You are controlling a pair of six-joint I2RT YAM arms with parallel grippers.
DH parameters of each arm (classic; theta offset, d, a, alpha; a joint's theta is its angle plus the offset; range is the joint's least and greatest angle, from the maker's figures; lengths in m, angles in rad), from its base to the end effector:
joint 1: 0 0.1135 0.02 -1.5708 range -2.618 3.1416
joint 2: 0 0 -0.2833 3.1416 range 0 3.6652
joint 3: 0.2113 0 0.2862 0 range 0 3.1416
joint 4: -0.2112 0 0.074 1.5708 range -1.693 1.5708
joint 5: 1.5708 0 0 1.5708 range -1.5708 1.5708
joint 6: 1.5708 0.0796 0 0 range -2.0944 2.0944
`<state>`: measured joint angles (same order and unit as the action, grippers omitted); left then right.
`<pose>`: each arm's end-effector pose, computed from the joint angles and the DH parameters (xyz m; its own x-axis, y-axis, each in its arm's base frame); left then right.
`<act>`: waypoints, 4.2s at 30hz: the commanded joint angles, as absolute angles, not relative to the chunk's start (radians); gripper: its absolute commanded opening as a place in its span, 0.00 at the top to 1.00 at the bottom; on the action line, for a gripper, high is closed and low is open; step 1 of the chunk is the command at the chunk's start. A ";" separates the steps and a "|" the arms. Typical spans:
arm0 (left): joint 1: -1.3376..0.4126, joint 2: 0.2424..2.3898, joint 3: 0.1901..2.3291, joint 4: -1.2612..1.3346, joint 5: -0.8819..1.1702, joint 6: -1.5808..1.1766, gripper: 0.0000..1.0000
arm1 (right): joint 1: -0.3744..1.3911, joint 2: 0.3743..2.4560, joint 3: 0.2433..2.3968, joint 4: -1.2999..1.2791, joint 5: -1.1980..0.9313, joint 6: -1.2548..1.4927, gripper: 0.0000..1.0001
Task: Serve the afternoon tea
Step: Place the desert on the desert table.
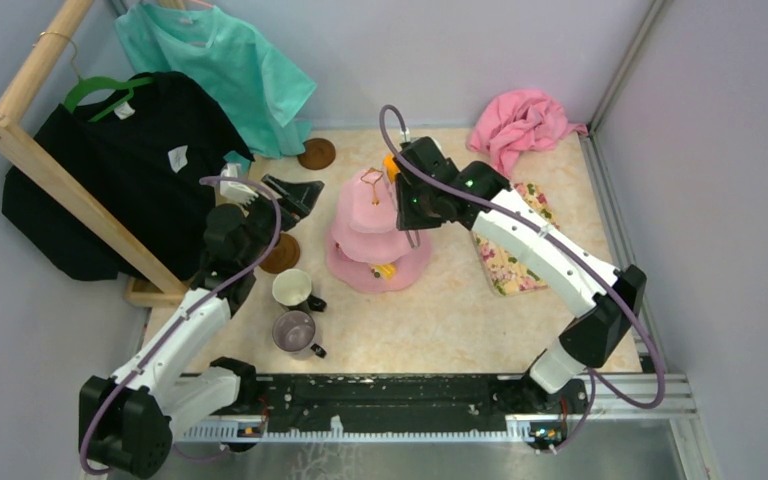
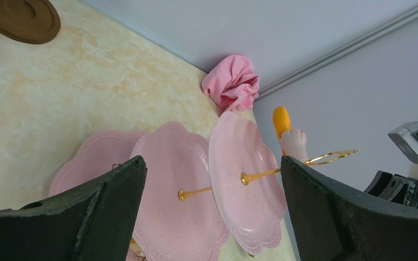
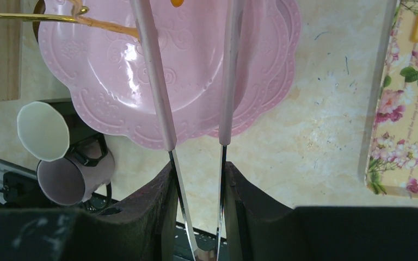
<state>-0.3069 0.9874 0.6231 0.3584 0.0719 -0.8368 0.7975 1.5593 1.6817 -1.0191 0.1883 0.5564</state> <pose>0.2844 -0.0961 0.3054 -0.2783 -0.6887 -0.6695 0.2436 0.6237 -0.7428 0.2776 0.2631 0.3716 -0.7915 -0.0682 -0.6073 -0.2394 0.9489 0.2055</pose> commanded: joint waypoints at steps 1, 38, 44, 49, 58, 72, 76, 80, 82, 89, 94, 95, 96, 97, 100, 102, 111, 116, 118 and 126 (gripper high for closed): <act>-0.307 0.991 0.659 0.379 0.095 -0.826 0.02 | 0.823 1.579 1.765 -1.009 0.218 0.542 1.00; -0.340 1.019 0.679 0.390 0.083 -0.840 0.04 | 0.844 1.600 1.788 -1.034 0.210 0.522 0.75; -0.343 1.019 0.683 0.388 0.078 -0.836 0.04 | 0.844 1.599 1.782 -1.034 0.210 0.520 0.72; -0.345 1.022 0.685 0.387 0.077 -0.833 0.04 | 0.844 1.598 1.773 -1.031 0.212 0.519 0.68; -0.345 1.023 0.690 0.383 0.074 -0.828 0.04 | 0.844 1.592 1.758 -1.022 0.208 0.514 0.67; -0.354 1.048 0.693 0.398 0.072 -0.833 0.04 | 0.844 1.573 1.741 -1.013 0.208 0.510 0.66; -0.355 1.052 0.696 0.399 0.069 -0.833 0.04 | 0.845 1.566 1.744 -1.016 0.205 0.510 0.65; -0.362 1.060 0.701 0.402 0.067 -0.834 0.04 | 0.845 1.563 1.739 -1.014 0.203 0.510 0.64; -0.363 1.064 0.701 0.403 0.065 -0.834 0.04 | 0.844 1.560 1.733 -1.010 0.202 0.509 0.64; -0.369 1.072 0.704 0.406 0.060 -0.833 0.04 | 0.844 1.555 1.728 -1.007 0.206 0.505 0.64; -0.373 1.079 0.713 0.407 0.057 -0.831 0.04 | 0.842 1.527 1.731 -1.000 0.222 0.507 0.65; -0.373 1.081 0.715 0.407 0.056 -0.831 0.04 | 0.842 1.521 1.730 -0.997 0.224 0.507 0.66; -0.374 1.083 0.716 0.407 0.055 -0.831 0.04 | 0.842 1.514 1.730 -0.995 0.225 0.508 0.66; -0.374 1.085 0.716 0.407 0.055 -0.831 0.04 | 0.843 1.511 1.729 -0.994 0.226 0.509 0.66; -0.377 1.089 0.719 0.407 0.052 -0.828 0.04 | 0.843 1.503 1.735 -0.992 0.227 0.509 0.66; -0.379 1.090 0.719 0.407 0.049 -0.827 0.04 | 0.843 1.500 1.733 -0.991 0.224 0.507 0.66; -0.386 1.091 0.726 0.402 0.036 -0.821 0.04 | 0.843 1.478 1.727 -0.986 0.231 0.502 0.67; -0.389 1.094 0.730 0.400 0.031 -0.819 0.04 | 0.842 1.453 1.721 -0.987 0.239 0.501 0.68; -0.391 1.095 0.731 0.400 0.030 -0.819 0.04 | 0.843 1.443 1.715 -0.986 0.243 0.501 0.68; -0.398 1.094 0.731 0.397 0.021 -0.812 0.04 | 0.843 1.410 1.685 -0.974 0.252 0.499 0.71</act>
